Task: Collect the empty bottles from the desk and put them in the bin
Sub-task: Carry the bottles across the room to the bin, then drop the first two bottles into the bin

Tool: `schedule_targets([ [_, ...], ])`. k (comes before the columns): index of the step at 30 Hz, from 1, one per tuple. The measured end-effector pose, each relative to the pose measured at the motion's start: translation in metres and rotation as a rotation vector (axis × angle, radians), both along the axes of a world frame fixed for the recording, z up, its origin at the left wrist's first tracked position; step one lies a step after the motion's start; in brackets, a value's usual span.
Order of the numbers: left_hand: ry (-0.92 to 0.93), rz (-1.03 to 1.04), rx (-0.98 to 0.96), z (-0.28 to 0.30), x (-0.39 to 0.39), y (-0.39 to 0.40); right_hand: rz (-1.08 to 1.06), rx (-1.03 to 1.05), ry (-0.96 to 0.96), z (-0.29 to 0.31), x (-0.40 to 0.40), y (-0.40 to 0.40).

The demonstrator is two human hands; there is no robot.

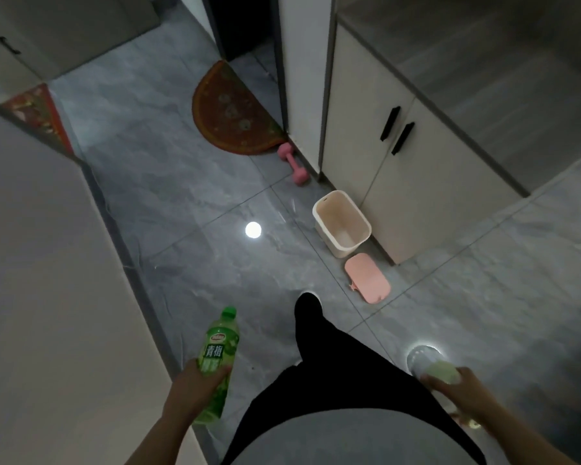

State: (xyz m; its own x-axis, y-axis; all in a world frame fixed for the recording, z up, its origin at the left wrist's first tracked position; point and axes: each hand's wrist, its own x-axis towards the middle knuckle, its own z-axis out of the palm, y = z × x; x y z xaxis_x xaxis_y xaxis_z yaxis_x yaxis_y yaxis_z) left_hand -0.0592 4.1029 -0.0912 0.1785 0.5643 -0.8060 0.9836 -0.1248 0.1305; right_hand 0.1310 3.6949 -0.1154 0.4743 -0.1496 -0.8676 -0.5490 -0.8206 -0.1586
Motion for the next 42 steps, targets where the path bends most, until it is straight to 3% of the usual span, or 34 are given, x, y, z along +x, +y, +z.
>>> schedule_targets([
  [10, 0.134, -0.077, -0.059, 0.008, 0.071, 0.089, -0.131, 0.060, -0.084, -0.001, 0.103, 0.106],
  [14, 0.152, -0.289, -0.121, 0.006, 0.114, 0.129, -0.221, 0.073, -0.042, -0.004, 0.107, 0.138],
  [18, 0.134, -0.321, -0.175, -0.004, 0.180, 0.172, -0.309, 0.027, -0.019, -0.006, 0.094, 0.164],
  [21, 0.134, -0.486, -0.227, -0.018, 0.233, 0.209, -0.401, 0.001, 0.029, -0.008, 0.081, 0.188],
  [25, 0.049, -0.678, -0.142, -0.044, 0.298, 0.236, -0.544, -0.023, 0.083, -0.021, 0.072, 0.226],
  [33, -0.009, -1.139, 0.001, -0.107, 0.411, 0.200, -0.680, 0.066, 0.021, -0.079, 0.097, 0.279],
  [42, -0.124, -1.630, 0.154, -0.237, 0.514, 0.116, -0.701, 0.163, -0.102, -0.209, 0.180, 0.284],
])
